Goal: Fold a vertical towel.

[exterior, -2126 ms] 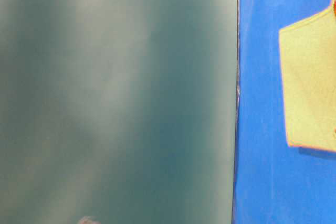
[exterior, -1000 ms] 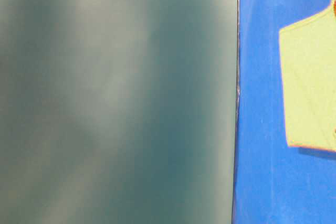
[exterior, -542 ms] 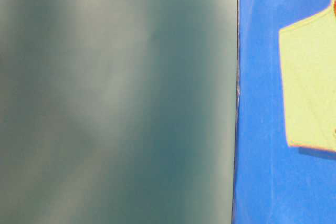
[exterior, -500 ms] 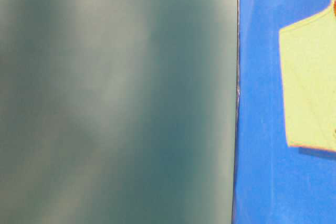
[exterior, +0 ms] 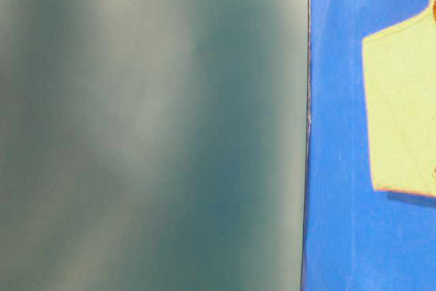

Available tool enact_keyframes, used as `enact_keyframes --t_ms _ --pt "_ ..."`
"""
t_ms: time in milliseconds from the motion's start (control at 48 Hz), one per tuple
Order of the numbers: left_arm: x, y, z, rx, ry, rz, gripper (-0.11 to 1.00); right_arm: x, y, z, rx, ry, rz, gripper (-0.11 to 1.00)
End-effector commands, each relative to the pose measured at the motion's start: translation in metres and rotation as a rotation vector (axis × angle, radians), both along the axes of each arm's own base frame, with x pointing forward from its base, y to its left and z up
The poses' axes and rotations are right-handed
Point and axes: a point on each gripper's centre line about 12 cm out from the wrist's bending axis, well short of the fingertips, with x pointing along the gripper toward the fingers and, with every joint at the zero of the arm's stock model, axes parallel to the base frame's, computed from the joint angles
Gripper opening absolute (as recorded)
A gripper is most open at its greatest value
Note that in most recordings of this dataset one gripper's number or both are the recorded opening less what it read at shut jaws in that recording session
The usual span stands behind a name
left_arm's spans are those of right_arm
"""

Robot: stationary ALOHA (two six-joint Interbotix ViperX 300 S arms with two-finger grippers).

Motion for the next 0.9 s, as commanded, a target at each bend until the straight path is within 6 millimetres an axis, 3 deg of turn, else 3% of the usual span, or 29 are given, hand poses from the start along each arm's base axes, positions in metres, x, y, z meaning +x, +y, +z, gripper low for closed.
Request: enact_keyframes --t_ms 0,875 --pt "0.0013 0.0005 0.0045 -0.003 -0.009 0.004 0.58 0.0027 -0.0004 0.0044 0.000 -0.005 -0.001 0.58" --pt "0.0012 0.0004 0.0037 -0.002 0.002 0.003 0.58 0.0023 -0.0007 0.0035 -0.001 0.008 -0.003 0.58"
